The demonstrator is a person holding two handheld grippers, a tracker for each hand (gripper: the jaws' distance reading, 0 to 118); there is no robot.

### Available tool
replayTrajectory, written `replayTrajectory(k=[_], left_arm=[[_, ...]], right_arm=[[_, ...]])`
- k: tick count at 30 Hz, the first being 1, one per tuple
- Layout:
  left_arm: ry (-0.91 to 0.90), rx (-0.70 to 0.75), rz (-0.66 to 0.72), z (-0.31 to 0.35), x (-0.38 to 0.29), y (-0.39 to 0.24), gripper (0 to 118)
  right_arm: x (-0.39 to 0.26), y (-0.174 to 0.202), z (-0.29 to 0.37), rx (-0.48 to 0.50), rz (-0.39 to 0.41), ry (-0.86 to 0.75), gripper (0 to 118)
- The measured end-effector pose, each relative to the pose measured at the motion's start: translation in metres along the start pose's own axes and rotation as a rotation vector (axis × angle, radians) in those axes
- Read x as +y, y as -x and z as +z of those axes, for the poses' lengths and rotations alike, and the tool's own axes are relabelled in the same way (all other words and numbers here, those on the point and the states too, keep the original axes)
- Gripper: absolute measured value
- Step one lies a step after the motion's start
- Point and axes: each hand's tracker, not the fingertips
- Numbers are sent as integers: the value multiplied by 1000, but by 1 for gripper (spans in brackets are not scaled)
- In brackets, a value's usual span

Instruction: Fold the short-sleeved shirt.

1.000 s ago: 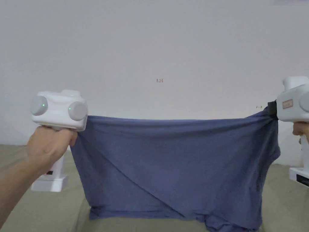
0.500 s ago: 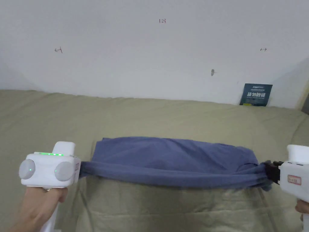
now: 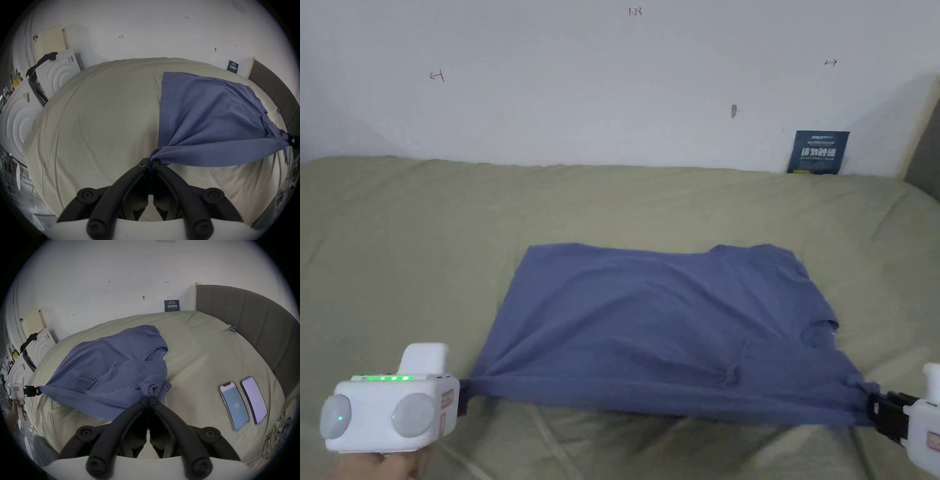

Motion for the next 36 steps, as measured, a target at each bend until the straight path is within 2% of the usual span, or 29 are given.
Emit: replayTrajectory(k=[3,10,19,20,21,22,23,24,28,29,30,31,32,33,34,36], left_arm=[[-9,-4,-18,19,-27,6,0],[-24,-39,34,64,-76,18,0],[6,-53,33,71,-96,8,0],[3,-58,38,71,-96,8,6],[5,-60,45,72,-96,8,44],[31,-36,52,71,-97,7,95],[69,-4,62,71,-98,5,118],[23,6,58,91,-101,4,114],[-4,-33,56,92,-109,17,117],[-11,-49,64,103,-110,4,113],[-17,-54,71,108,-114,3,99],[-33,-78,75,112,-118,2,69],[-25,-75,72,115,-121,0,15],[-23,-70,73,109,-125,2,0],[-73,-40,77,107,-131,4,0],[-41,-35,67,104,-135,6,0]], right_arm=[[-27,-8,19,14,-2,9,3],[-79,-28,46,26,-32,38,3],[-94,-28,45,27,-53,66,5],[-94,-26,47,24,-60,61,9],[-95,-25,49,-8,-59,51,42],[-93,-25,48,-32,-47,57,84],[-93,-24,49,-16,-40,69,115],[-92,-21,57,-1,-24,0,118],[-99,-2,74,35,-27,48,118],[-101,3,77,45,-35,68,118],[-103,10,77,56,-37,64,112],[-107,16,81,86,-45,54,88],[-110,23,86,78,-49,45,39],[-113,30,87,58,-36,45,0],[-122,27,78,4,-6,40,0],[-125,28,73,97,-40,92,0]])
